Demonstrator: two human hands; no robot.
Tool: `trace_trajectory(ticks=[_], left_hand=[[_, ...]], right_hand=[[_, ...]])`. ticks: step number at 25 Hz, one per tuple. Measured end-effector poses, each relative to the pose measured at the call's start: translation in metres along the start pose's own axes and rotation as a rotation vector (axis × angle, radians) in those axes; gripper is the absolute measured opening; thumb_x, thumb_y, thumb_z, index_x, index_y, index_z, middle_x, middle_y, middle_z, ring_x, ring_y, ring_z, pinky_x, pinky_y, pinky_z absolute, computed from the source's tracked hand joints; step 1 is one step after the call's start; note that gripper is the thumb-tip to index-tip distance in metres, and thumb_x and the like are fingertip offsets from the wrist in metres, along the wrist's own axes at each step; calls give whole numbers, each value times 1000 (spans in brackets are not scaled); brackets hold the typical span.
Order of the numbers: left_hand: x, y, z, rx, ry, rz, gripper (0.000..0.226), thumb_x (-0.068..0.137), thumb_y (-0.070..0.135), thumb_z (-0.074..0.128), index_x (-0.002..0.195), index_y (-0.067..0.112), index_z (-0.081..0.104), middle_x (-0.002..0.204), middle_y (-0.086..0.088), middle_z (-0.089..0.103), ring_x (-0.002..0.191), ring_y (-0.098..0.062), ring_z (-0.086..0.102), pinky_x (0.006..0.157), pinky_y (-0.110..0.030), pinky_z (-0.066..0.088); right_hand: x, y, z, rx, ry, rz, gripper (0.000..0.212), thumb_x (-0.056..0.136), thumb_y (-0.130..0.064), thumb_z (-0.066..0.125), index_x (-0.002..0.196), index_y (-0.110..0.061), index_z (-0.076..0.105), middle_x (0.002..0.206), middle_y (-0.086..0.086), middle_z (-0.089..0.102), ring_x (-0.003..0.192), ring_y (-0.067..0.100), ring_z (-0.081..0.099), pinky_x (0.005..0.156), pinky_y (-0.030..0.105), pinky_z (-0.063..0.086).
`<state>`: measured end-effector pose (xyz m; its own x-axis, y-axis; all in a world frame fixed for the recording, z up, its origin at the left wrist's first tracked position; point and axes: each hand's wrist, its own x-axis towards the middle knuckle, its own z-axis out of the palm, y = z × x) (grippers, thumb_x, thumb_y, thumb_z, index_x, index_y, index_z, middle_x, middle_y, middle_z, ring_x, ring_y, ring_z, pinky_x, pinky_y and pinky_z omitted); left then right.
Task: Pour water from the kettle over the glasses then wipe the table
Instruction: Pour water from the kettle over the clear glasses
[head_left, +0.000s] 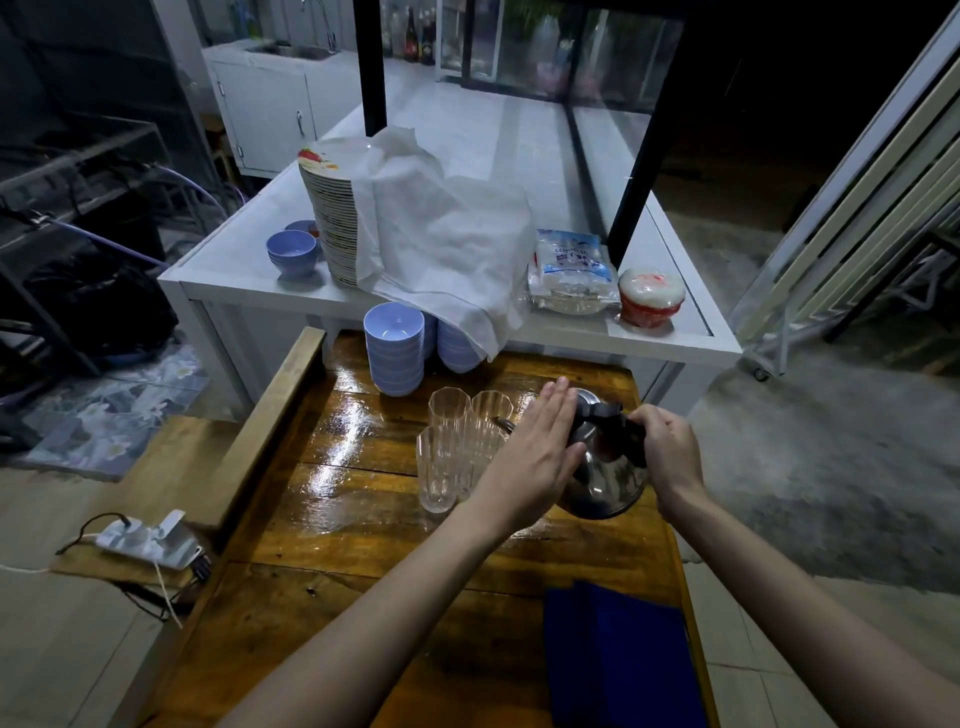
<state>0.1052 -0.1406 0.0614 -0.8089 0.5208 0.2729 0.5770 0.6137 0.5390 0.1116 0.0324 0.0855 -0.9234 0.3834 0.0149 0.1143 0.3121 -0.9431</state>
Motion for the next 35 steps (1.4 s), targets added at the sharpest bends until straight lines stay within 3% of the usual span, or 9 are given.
trace_trajectory(ticks=[7,12,18,24,30,35], left_hand=[[-18,-22,-11,-107,72,-67,63,105,32,30,155,11,-2,163,-3,-11,148,-7,-16,121,-25,-6],[-26,-29,-13,-179,92,-125,63,105,32,30,154,14,-6,162,0,-15,146,-1,-19,120,-23,-7],[-31,-30,-12,-232,99,-170,64,105,34,29,154,15,-8,161,3,-18,146,-1,-19,115,-13,-12],[-28,-30,-6,-233,119,-190,64,105,32,28,153,15,-11,160,1,-21,147,-4,-20,114,-12,-14],[-25,-24,-4,-269,163,-209,65,105,33,29,153,16,-12,159,4,-22,146,-3,-20,115,-13,-13],[-24,-23,-3,-257,174,-224,66,105,33,30,153,15,-12,159,4,-22,146,-3,-20,114,-11,-13]], right_hand=[[8,-21,29,-246,-11,-171,40,90,-28,47,63,-1,59,65,19,60,61,26,51,59,37,41],[5,-44,43,-365,-58,-282,39,91,-23,49,53,-13,52,54,4,50,54,14,42,52,29,33],[9,-52,49,-484,-45,-339,40,81,-35,45,57,-8,61,58,13,62,58,26,55,57,37,46],[16,-52,52,-542,-32,-425,41,81,-35,48,54,-8,62,52,8,61,57,25,57,64,31,36],[26,-56,50,-557,-48,-486,43,80,-39,47,54,-10,63,51,7,61,55,25,57,63,30,41],[28,-59,51,-583,-68,-532,42,82,-37,47,56,-8,65,51,8,61,54,24,55,67,28,32]])
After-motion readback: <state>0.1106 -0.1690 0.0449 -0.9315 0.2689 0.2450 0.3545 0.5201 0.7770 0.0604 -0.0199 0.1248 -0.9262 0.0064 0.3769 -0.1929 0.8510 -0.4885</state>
